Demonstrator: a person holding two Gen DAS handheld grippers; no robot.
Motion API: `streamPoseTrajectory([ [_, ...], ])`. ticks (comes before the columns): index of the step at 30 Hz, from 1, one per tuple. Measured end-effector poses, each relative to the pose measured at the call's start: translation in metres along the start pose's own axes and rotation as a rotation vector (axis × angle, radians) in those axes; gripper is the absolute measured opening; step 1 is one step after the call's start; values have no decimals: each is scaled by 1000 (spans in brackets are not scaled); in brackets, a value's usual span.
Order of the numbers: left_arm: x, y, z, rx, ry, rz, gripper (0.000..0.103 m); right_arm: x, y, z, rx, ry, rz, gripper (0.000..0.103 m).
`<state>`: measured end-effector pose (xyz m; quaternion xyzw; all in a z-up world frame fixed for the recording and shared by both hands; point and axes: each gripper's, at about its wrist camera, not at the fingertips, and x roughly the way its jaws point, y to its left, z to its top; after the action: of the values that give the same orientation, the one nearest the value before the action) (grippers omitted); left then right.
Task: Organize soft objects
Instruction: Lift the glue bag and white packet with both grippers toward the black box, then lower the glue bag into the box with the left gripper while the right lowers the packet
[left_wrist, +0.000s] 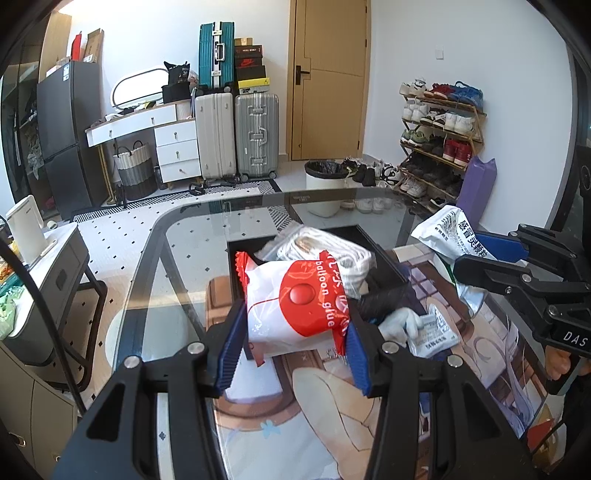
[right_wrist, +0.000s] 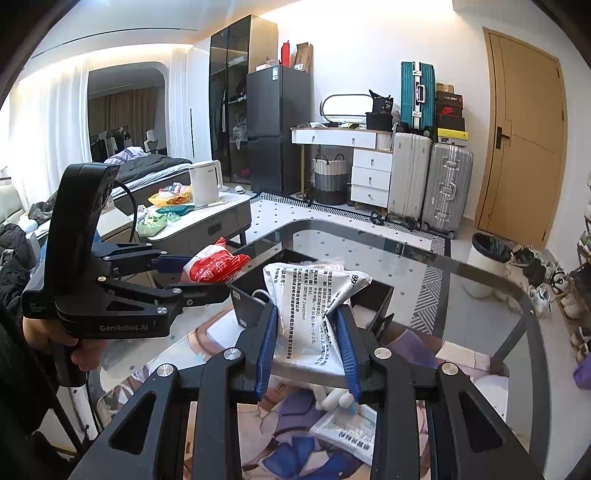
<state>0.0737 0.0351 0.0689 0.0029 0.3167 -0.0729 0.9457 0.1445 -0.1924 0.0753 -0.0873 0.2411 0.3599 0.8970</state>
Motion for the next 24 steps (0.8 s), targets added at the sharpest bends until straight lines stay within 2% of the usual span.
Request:
streamPoseTrajectory([
  [24,33,5,18,-18,1,8,49,38,-23,18,37,-13,-15,32],
])
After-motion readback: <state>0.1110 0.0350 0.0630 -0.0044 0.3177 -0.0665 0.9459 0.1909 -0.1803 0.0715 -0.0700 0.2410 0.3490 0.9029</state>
